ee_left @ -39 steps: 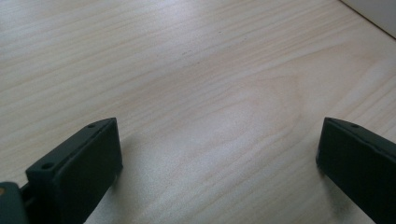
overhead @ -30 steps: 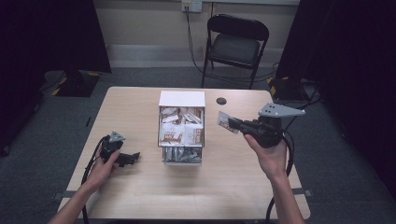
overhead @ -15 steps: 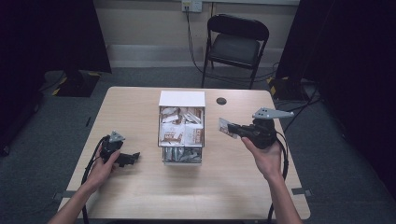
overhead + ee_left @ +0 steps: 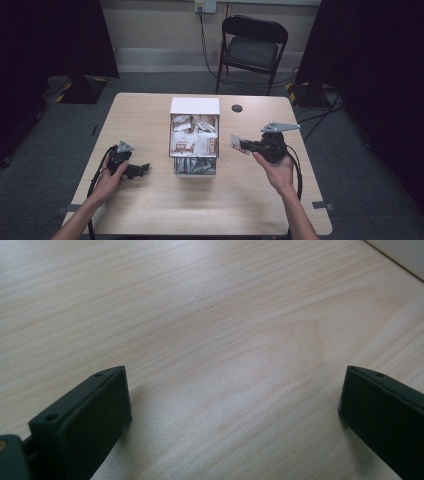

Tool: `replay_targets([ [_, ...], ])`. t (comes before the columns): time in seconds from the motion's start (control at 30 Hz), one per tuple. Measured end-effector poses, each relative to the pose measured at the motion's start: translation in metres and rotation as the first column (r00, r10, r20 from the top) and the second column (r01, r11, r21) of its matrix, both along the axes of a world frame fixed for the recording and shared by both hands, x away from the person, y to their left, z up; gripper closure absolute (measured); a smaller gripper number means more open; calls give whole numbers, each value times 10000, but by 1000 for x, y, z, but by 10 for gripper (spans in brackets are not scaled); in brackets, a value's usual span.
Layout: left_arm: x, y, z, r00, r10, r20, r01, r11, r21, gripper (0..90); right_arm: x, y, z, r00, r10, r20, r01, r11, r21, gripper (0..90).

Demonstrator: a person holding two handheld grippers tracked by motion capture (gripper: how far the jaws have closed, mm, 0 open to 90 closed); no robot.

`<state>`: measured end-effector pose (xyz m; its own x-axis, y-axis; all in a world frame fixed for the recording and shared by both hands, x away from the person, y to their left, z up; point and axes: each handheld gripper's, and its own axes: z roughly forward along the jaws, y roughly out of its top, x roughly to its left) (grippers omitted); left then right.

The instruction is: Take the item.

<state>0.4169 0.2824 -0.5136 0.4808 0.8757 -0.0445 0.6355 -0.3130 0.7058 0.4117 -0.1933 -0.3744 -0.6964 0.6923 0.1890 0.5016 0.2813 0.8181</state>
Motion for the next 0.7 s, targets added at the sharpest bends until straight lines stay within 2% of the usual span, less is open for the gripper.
replay_targets([
  [0.03,0,1,0,10000,-62,-23,62,9999,93,0,1,-1,-2,10000,-30,-48,29,10000,-77,900],
  [0.13,0,0,0,10000,2,6,-2,10000,8,0,4,-3,-9,9997,-135,-197,135,9999,-1,900],
  [0.4,0,1,0,10000,-60,-27,60,9999,84,0,12,4,-34,9976,-97,-687,60,9985,-546,900],
  [0.7,0,0,0,10000,3,-6,-3,10000,-9,0,18,10,-47,9950,-120,-994,52,9976,-688,900],
])
